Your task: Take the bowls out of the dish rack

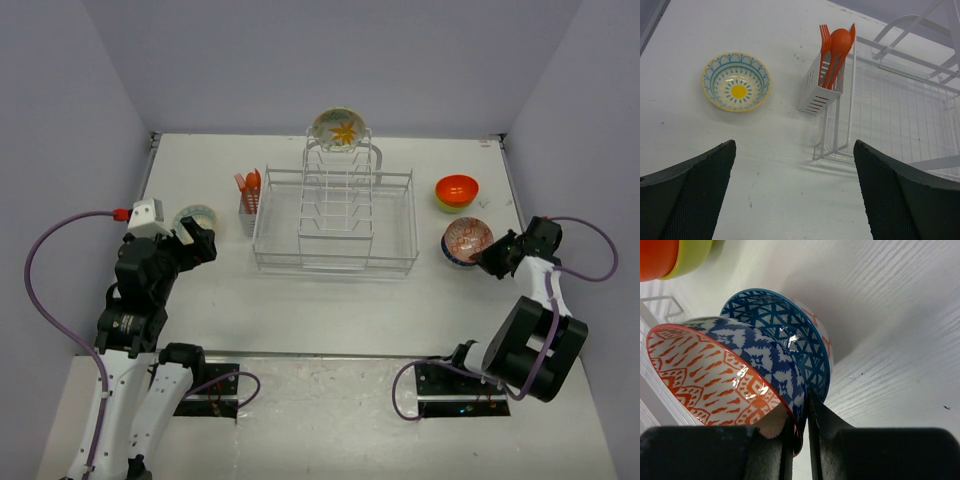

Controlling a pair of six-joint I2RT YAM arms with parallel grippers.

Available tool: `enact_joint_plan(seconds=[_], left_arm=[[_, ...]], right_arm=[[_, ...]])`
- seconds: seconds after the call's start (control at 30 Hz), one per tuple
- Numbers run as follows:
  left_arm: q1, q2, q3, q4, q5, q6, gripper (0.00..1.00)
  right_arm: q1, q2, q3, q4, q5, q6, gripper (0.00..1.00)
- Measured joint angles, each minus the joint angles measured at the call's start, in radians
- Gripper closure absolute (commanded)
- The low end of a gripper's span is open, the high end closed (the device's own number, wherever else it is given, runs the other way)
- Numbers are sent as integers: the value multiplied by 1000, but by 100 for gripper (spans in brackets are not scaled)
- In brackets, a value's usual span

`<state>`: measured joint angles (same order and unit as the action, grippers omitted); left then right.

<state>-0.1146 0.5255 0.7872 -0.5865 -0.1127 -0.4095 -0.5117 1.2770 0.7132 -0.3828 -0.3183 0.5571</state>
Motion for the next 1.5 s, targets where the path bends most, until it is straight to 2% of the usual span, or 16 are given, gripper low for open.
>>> enact_joint_plan(seconds=[0.4, 0.53, 0.77, 0.87, 1.03, 1.23, 1.33, 1.37, 1.5], left_arm=[[0, -3, 0, 0, -3, 0, 0], [-2, -6, 0, 0, -5, 0, 0], [-5, -9, 0, 0, -7, 0, 0], [-5, -10, 0, 0, -7, 0, 0], [-5, -10, 0, 0, -8, 0, 0], [-5, -13, 0, 0, -8, 0, 0], [-5, -13, 0, 0, -8, 0, 0], [-5, -14, 0, 0, -8, 0, 0], [-5, -17, 0, 0, -8, 0, 0]], right_arm=[[0, 27, 0, 1, -21, -1, 82], [0, 27, 0, 1, -22, -1, 74], [0, 27, 1, 9, -25, 0, 68], [0, 10, 2, 8, -18, 2, 57], [0, -28, 8, 0, 19, -2, 52], [0, -45, 11, -2, 63, -6, 52], [0, -56, 11, -10, 85, -10, 61], [0, -64, 11, -11, 94, -11, 69], [1, -97, 11, -13, 118, -17, 76]])
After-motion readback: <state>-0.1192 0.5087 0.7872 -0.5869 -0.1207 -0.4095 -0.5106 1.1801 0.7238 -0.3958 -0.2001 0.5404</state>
